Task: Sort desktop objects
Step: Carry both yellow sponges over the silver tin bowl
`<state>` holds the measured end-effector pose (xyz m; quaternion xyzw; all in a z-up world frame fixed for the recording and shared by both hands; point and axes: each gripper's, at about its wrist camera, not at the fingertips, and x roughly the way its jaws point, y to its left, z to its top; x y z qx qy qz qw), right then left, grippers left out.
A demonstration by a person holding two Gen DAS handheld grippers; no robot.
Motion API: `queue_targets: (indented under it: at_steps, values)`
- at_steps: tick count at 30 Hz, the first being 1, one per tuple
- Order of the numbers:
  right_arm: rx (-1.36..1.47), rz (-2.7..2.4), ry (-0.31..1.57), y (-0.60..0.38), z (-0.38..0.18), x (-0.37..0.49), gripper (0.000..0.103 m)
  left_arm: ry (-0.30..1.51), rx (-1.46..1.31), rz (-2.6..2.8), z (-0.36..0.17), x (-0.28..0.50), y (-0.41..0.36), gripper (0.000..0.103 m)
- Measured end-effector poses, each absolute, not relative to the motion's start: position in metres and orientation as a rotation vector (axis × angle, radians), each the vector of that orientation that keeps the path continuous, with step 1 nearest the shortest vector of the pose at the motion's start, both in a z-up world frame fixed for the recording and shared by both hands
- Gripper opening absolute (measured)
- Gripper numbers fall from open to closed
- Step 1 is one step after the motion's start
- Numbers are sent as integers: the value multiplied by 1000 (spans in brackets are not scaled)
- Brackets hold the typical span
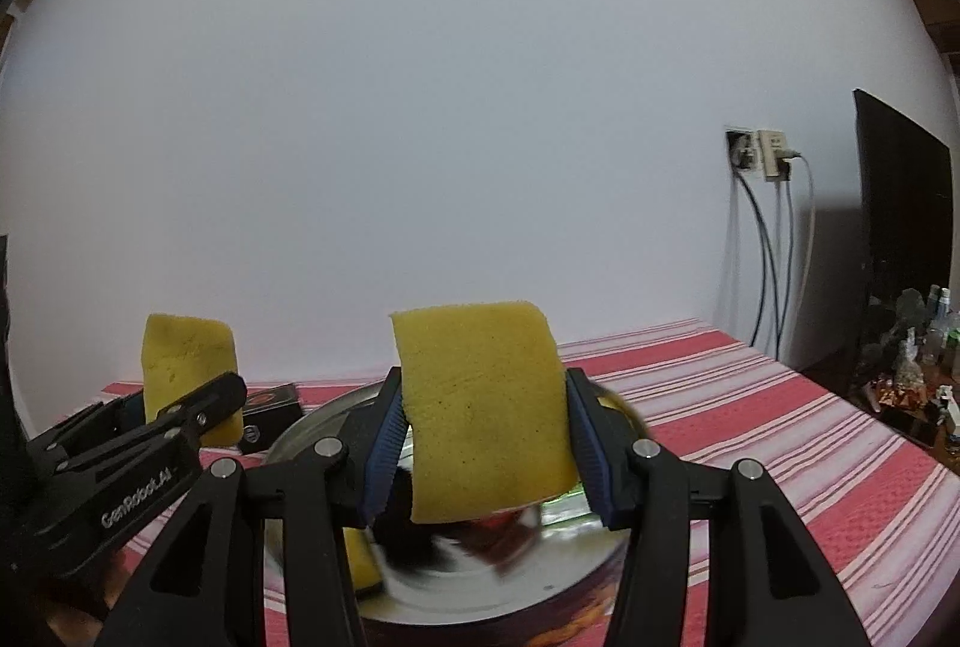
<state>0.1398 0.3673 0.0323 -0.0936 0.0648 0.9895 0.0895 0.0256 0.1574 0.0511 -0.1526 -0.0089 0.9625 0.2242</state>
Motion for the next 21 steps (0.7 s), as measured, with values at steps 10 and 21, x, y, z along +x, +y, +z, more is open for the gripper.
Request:
queue_targets:
  at_steps: [10,21]
  values:
    - [-275,2888,173,397,36,121,54,12,-437,2575,52,33,188,44]
    - [-290,2903,105,409,54,69,54,34,-524,2481,42,13,222,44]
